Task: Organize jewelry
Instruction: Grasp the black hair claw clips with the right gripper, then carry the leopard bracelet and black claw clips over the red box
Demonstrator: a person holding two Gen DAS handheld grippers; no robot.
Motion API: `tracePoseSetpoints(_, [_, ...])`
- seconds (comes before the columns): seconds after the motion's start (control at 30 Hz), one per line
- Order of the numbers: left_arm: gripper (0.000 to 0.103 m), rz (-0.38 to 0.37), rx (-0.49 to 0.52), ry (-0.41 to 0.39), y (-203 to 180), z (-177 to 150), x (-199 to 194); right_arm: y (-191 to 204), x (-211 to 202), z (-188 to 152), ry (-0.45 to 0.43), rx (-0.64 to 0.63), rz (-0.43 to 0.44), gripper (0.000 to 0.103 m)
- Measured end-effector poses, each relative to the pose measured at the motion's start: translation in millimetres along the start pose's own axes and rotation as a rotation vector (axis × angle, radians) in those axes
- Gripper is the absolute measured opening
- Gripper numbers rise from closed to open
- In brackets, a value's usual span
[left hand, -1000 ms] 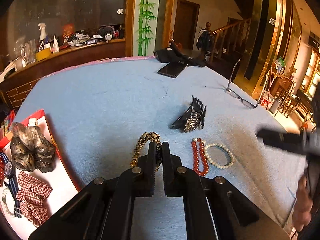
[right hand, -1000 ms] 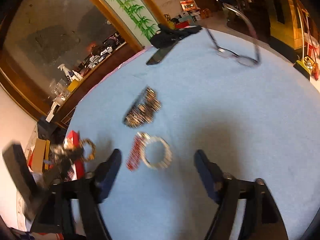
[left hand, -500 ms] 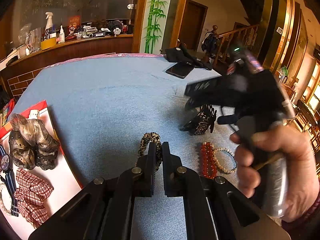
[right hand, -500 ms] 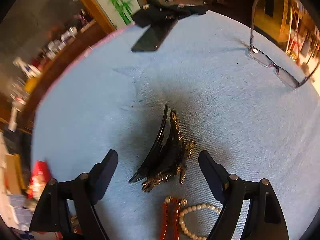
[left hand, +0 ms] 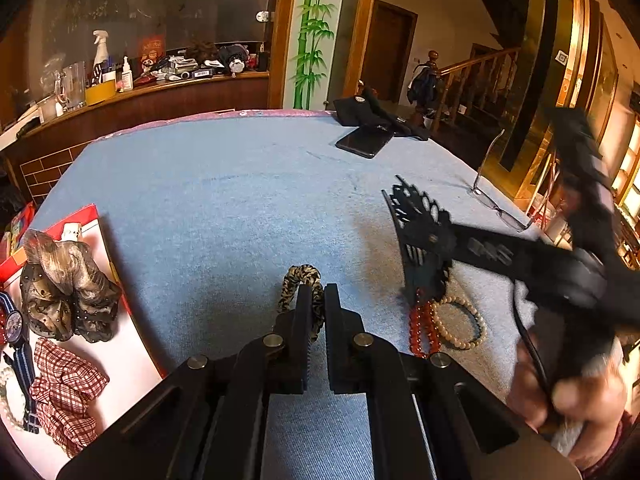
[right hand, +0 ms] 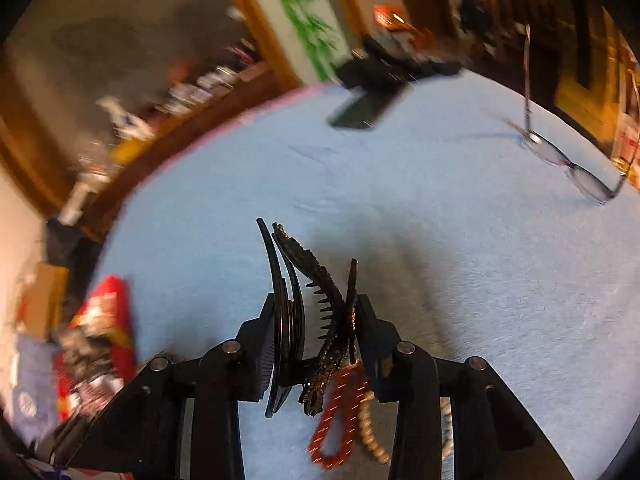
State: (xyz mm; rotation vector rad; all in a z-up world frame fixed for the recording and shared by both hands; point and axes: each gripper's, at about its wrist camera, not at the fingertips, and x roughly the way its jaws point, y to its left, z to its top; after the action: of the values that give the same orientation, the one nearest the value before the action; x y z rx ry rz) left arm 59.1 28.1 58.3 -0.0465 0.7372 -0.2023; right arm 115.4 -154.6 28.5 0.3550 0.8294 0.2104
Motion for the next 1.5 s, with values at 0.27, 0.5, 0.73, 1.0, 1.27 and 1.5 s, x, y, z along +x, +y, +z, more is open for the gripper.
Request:
tracePoseSetpoints(0.27, [0.005, 0.056, 0.011, -0.024, -1.7, -0.1, 2.5, 24.2, -24.5, -10.3, -0.106, -0.116, 0.115, 0.04])
tracePoseSetpoints(0.5, [0.005, 0.089, 0.034, -0.041, -3.7, -0.6, 1.5, 34.5, -25.2, -16.4, -0.114, -0.167, 0.14, 0.04])
tracePoseSetpoints(0.73, [0.005, 0.106, 0.039, -0.066, -4.5, -1.2, -5.4, 34.9, -27.0, -18.2, -0.137, -0.173, 0.134, 0.04])
tracePoseSetpoints(1.0, [0.005, 0.123, 0.029, -0.101, -2.0, 2.2, -14.9, 39.0, -29.2, -20.7, -0.151, -0.193, 0.137, 0.04])
tracePoseSetpoints(1.27, [0.005, 0.131, 0.017, -0.125, 0.0, 5.5, -21.7, 40.2, -28.4, -21.4, -0.155, -0.2, 0.131, 0.04])
tracePoseSetpoints(1.5, [0.005, 0.127, -0.004, -0.148, 2.3, 8.4, -32.8, 41.5, -28.1, -21.6, -0.154, -0.198, 0.122, 0.04])
